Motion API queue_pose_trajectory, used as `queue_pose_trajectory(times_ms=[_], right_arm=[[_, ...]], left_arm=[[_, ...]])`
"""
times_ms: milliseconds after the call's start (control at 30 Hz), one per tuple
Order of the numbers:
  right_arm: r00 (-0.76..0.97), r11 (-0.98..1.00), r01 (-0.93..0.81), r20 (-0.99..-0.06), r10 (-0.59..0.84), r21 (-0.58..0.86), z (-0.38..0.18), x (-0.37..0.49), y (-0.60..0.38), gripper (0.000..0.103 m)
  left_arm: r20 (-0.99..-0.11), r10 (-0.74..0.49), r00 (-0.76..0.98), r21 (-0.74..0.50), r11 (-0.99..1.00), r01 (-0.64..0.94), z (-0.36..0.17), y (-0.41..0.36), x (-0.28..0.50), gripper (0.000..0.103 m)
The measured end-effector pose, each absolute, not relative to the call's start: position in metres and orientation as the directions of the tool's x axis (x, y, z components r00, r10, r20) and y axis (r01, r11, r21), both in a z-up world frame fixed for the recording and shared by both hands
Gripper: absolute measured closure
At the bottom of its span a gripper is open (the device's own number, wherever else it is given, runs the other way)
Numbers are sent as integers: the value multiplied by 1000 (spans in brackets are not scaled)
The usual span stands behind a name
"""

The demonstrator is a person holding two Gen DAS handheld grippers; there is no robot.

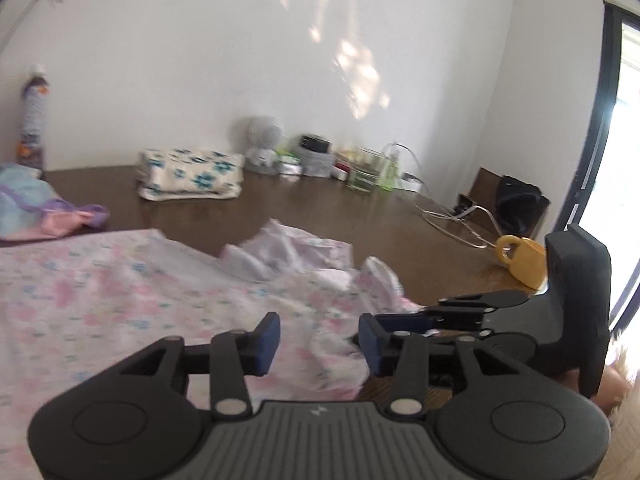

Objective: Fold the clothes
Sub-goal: 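Open both grippers and release the dress fabric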

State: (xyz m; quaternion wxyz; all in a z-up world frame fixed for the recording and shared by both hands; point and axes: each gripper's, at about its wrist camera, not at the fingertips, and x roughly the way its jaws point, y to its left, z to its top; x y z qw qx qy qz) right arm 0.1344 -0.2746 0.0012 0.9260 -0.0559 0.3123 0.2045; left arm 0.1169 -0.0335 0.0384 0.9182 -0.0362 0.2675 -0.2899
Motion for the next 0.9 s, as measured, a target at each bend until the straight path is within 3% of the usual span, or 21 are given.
queue_pose_trajectory(times_ms=[467, 667, 833, 900], right_arm=[[732, 918, -396, -601, 321, 9, 1, 133, -271, 71], [743, 922, -387, -584, 325, 21, 3, 129, -272, 70], [722, 862, -493, -499, 480, 116, 24, 102, -259, 69], [698, 836, -541, -505, 508, 93, 27, 98, -243, 68]], left_arm=[[-574, -274, 772, -152, 962, 229, 17, 90, 77, 63], [-580, -272, 768, -145, 962, 231, 13, 93, 73, 61], [-582, -270, 767, -139, 962, 233, 13, 91, 74, 60], [-584, -269, 766, -131, 962, 237, 14, 89, 74, 58]])
